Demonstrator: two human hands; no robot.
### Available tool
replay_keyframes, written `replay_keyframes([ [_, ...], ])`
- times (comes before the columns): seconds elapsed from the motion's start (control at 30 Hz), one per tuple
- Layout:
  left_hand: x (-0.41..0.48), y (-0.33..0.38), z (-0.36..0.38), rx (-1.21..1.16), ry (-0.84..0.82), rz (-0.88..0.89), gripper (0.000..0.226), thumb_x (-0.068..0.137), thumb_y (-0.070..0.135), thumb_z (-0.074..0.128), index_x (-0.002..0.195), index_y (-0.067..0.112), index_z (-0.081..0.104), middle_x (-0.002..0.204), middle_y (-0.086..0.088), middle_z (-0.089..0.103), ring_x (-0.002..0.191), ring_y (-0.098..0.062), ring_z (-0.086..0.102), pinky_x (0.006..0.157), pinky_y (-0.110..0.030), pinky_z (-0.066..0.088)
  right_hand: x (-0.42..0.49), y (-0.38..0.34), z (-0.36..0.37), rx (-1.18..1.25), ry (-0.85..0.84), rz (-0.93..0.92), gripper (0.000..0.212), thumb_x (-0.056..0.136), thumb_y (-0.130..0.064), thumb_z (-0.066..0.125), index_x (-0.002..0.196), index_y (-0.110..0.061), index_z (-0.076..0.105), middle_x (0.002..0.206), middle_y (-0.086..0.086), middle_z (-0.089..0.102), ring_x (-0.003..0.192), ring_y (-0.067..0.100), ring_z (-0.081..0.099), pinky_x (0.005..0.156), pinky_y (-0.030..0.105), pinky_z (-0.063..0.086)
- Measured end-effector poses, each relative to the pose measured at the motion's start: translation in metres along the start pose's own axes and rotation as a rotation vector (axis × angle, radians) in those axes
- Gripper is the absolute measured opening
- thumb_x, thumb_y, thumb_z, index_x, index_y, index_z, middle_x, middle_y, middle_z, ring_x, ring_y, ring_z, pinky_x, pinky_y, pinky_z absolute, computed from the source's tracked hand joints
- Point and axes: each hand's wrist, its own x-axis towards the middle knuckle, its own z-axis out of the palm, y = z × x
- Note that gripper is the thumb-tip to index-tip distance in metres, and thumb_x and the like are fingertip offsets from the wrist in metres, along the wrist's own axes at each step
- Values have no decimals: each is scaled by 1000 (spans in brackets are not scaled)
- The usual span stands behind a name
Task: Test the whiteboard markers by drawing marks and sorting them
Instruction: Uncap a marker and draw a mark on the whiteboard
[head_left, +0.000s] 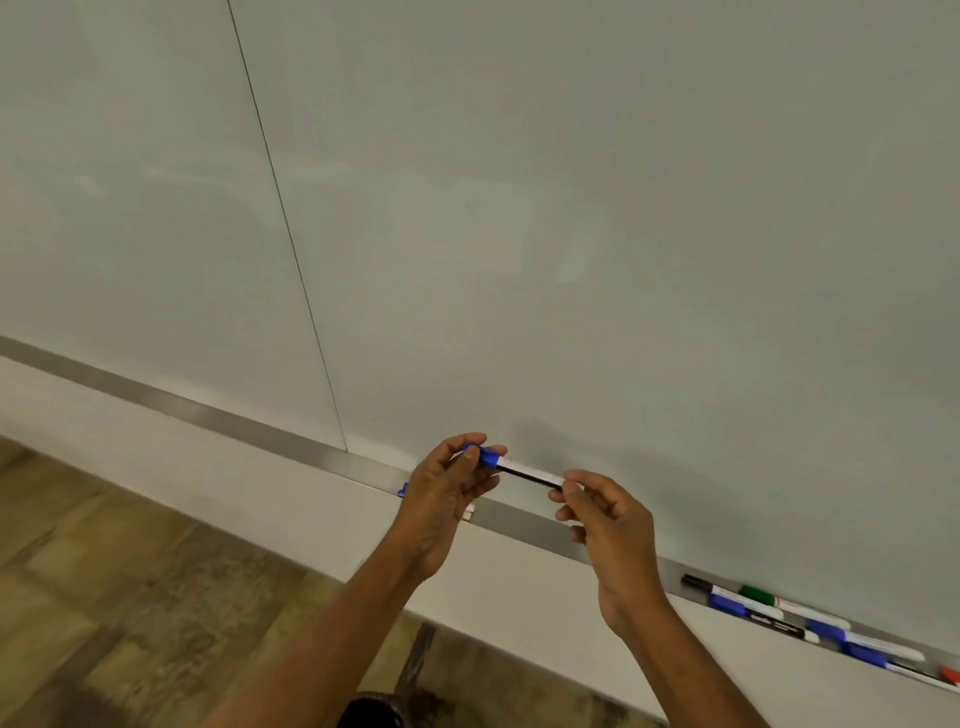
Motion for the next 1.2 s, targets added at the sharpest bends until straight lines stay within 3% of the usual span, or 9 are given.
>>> replay_keyframes([
  [0.17, 30, -11, -62, 138, 155, 9, 24, 100, 12, 57, 122, 6, 63, 113, -16, 74, 106, -31, 71, 97, -41, 54, 35, 36, 23, 43, 78, 157, 9, 94, -11, 66, 100, -12, 73, 86, 5, 79, 76, 16, 68, 67, 28, 51],
  [0.4, 57, -53, -130, 782, 285, 118, 26, 104, 24, 49, 124, 18, 65, 116, 2, 72, 106, -10, 67, 103, -38, 52, 86, 98, 40, -90, 106, 219, 11, 94, -5, 62, 95, -9, 72, 88, 12, 77, 71, 16, 64, 62, 25, 49],
  [0.47, 61, -69, -140, 959, 241, 110, 33, 105, 24, 45, 134, 19, 59, 127, 3, 66, 113, -5, 59, 105, -28, 47, 99, 116, 50, -119, 98, 230, 9, 94, -5, 62, 94, -9, 70, 89, 11, 77, 69, 16, 64, 61, 24, 48],
  [0.57, 65, -93, -146, 1117, 120, 94, 39, 106, 25, 42, 145, 28, 48, 115, 7, 65, 92, 5, 57, 88, -10, 45, 117, 140, 69, -137, 93, 262, 4, 94, -9, 65, 95, -8, 69, 88, 9, 78, 67, 15, 65, 59, 24, 47],
  [0.63, 68, -107, -146, 1247, 23, 127, 43, 107, 27, 40, 150, 30, 40, 138, 6, 56, 118, -2, 54, 102, -17, 40, 126, 152, 81, -137, 107, 284, 3, 93, -9, 67, 94, -8, 70, 85, 8, 78, 66, 16, 64, 58, 24, 48],
  [0.7, 74, -117, -145, 1365, -80, 159, 49, 108, 33, 30, 156, 27, 27, 159, 13, 22, 147, -6, 19, 118, -23, 17, 134, 164, 92, -131, 129, 302, 2, 91, -8, 69, 92, -8, 71, 83, 8, 77, 66, 17, 65, 56, 24, 48],
  [0.83, 93, -132, -148, 1538, -174, 220, 53, 108, 33, 16, 159, 21, 2, 159, 12, -12, 147, -4, -16, 118, -18, -13, 144, 185, 109, -143, 150, 298, 5, 88, -5, 71, 89, -9, 74, 85, 12, 76, 69, 19, 67, 60, 26, 56],
  [1.0, 113, -146, -156, 1588, -153, 302, 53, 109, 24, 29, 158, 15, 10, 163, 2, -2, 147, -14, -12, 113, -27, -17, 147, 201, 123, -165, 167, 284, 7, 91, -5, 69, 93, -8, 75, 87, 10, 75, 71, 16, 69, 56, 20, 56],
  [1.2, 127, -155, -161, 1665, -174, 258, 55, 110, 27, 28, 159, 14, 8, 166, -1, 1, 151, -15, -7, 113, -27, -16, 151, 219, 135, -218, 254, 256, 10, 87, -11, 74, 83, -20, 75, 84, 2, 74, 80, 21, 72, 73, 38, 64],
])
